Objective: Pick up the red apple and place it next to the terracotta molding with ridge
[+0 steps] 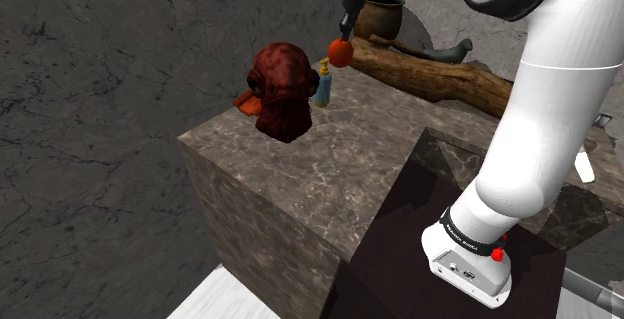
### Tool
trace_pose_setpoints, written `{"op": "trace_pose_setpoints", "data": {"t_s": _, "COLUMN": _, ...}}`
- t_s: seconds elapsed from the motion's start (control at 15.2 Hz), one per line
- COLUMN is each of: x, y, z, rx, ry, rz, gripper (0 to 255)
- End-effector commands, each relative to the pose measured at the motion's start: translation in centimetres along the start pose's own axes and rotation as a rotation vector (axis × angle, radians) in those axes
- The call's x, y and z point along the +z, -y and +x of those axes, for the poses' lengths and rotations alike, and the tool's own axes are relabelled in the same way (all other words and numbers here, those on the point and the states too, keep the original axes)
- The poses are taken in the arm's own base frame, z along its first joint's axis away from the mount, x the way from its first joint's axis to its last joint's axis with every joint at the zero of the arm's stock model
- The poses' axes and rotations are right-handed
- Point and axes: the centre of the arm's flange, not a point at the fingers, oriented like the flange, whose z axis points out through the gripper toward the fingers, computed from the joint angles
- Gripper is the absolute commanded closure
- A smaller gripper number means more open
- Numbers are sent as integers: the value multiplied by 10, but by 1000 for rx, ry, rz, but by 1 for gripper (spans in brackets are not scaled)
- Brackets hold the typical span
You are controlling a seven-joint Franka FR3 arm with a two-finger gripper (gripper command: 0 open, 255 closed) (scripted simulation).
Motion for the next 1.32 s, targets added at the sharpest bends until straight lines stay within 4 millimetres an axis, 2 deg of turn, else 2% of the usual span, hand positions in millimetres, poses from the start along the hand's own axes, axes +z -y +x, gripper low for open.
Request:
{"op": "trace_pose_setpoints", "data": {"t_s": 0.0, "x": 9, "y": 2, "z": -1, "rx": 0, "ry": -1, "rz": 0, "gripper": 255}}
{"op": "trace_pose_setpoints", "data": {"t_s": 0.92, "x": 81, "y": 16, "z": -10, "rx": 0, "ry": -1, "rz": 0, "gripper": 255}}
{"op": "trace_pose_setpoints", "data": {"t_s": 1.25, "x": 81, "y": 16, "z": -10, "rx": 0, "ry": -1, "rz": 0, "gripper": 255}}
